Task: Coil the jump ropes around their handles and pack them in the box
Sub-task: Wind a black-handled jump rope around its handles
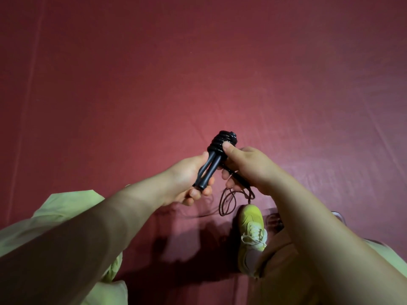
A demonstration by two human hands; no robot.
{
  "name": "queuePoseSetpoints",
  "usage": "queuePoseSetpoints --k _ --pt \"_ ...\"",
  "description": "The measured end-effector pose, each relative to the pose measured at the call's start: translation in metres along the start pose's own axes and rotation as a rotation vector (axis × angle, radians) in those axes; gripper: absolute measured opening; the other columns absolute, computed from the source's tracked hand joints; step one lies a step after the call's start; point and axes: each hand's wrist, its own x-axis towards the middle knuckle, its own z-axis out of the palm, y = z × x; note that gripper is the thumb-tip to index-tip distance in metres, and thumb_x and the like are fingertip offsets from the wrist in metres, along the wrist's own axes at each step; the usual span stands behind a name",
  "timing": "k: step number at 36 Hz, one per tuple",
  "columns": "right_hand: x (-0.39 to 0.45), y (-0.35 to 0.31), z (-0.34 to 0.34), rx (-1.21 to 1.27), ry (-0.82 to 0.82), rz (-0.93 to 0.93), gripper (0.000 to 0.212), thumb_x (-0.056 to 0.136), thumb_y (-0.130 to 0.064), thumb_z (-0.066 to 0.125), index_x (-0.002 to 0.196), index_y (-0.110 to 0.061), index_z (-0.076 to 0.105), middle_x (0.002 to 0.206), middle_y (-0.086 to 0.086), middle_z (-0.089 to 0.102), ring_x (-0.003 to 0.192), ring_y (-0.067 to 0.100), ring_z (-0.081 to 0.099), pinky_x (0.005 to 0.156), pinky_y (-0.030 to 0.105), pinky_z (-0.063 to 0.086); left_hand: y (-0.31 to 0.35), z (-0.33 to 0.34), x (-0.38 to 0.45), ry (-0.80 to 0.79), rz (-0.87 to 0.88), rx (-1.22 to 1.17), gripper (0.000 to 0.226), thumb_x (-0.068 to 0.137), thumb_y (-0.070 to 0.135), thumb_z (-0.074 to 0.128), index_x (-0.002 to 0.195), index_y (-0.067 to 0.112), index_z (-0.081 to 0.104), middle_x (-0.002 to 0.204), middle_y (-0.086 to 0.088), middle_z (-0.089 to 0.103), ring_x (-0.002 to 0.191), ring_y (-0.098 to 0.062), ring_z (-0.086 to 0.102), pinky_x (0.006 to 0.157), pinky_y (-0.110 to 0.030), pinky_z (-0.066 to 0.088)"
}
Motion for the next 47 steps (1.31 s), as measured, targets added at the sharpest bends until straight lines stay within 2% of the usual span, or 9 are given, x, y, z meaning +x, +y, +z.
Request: queuePoseSetpoints --k 10,14,16,19,23,33,35,38,47 --pt "0.002 0.002 0.000 -0.095 0.079 0.060 0.059 0.098 -0.055 0.039 0.071 -0.007 0.059 0.048 0.000 0.050 0.040 0.015 0.048 0.044 0.022 0.042 -0.001 0.001 0.005 0.042 -0.006 0.026 0.061 0.098 0.060 0.018 0.077 0.015 0.054 0.057 0.001 0.055 0.041 -0.008 0.031 0.049 -0.024 0.027" --pt "0.004 0.004 0.000 -0.199 0.151 0.060 0.062 0.095 -0.059 0.041 0.063 -0.008 0.056 0.042 -0.001 0.046 0.038 0.016 0.048 0.040 0.019 0.037 0.000 -0.001 0.006 0.121 0.006 0.108 0.060 0.098 0.060 0.020 0.076 0.016 0.055 0.056 0.003 0.054 0.040 -0.008 0.032 0.046 -0.021 0.028" --pt "0.006 0.007 0.001 -0.193 0.161 0.062 0.062 0.095 -0.059 0.043 0.059 -0.009 0.054 0.039 -0.003 0.045 0.038 0.016 0.047 0.047 0.023 0.044 -0.001 -0.002 0.007 0.181 0.024 0.172 0.059 0.097 0.060 0.022 0.077 0.017 0.056 0.058 0.003 0.053 0.038 -0.007 0.033 0.045 -0.019 0.029" --pt "0.008 0.009 0.003 -0.141 0.157 0.067 0.060 0.095 -0.057 0.045 0.063 -0.008 0.057 0.049 0.002 0.048 0.044 0.019 0.049 0.063 0.038 0.050 -0.001 -0.003 0.008 0.236 0.047 0.235 0.058 0.097 0.061 0.024 0.078 0.017 0.057 0.063 0.003 0.054 0.043 -0.009 0.035 0.050 -0.023 0.031" --pt "0.005 0.005 0.005 -0.085 0.123 0.059 0.060 0.097 -0.057 0.040 0.070 -0.006 0.060 0.050 0.001 0.047 0.042 0.017 0.046 0.054 0.030 0.045 -0.002 -0.005 0.009 0.294 0.090 0.353 0.055 0.098 0.058 0.025 0.083 0.017 0.058 0.069 0.002 0.053 0.056 -0.013 0.040 0.058 -0.026 0.034" --pt "0.001 0.005 0.005 0.038 0.041 0.100 0.071 0.084 -0.074 0.040 0.071 -0.008 0.063 0.051 -0.002 0.050 0.044 0.015 0.042 0.053 0.028 0.036 0.003 -0.010 0.009 0.351 0.179 0.413 0.034 0.097 0.048 0.042 0.101 0.017 0.056 0.075 0.003 0.044 0.064 -0.012 0.042 0.062 -0.027 0.036" --pt "0.001 0.005 0.005 0.061 0.035 0.107 0.071 0.082 -0.075 0.042 0.072 -0.008 0.063 0.053 -0.001 0.050 0.045 0.015 0.042 0.053 0.028 0.035 0.001 -0.011 0.009 0.353 0.227 0.370 0.029 0.093 0.046 0.053 0.096 0.018 0.057 0.071 0.003 0.046 0.064 -0.013 0.043 0.063 -0.028 0.036" --pt "0.000 0.003 0.004 0.091 0.053 0.109 0.068 0.081 -0.075 0.044 0.074 -0.010 0.062 0.055 0.000 0.051 0.045 0.015 0.043 0.052 0.027 0.035 -0.002 -0.010 0.010 0.338 0.314 0.294 0.026 0.084 0.038 0.068 0.080 0.018 0.053 0.059 0.003 0.048 0.054 -0.012 0.042 0.054 -0.026 0.032" --pt "0.001 -0.001 0.005 0.105 0.120 0.020 0.047 0.091 -0.049 0.048 0.071 -0.009 0.062 0.055 0.005 0.052 0.048 0.019 0.043 0.049 0.028 0.034 -0.003 -0.008 0.010 0.301 0.334 0.394 0.044 0.073 0.043 0.076 0.064 0.019 0.039 0.055 0.006 0.039 0.051 -0.013 0.037 0.053 -0.028 0.026"
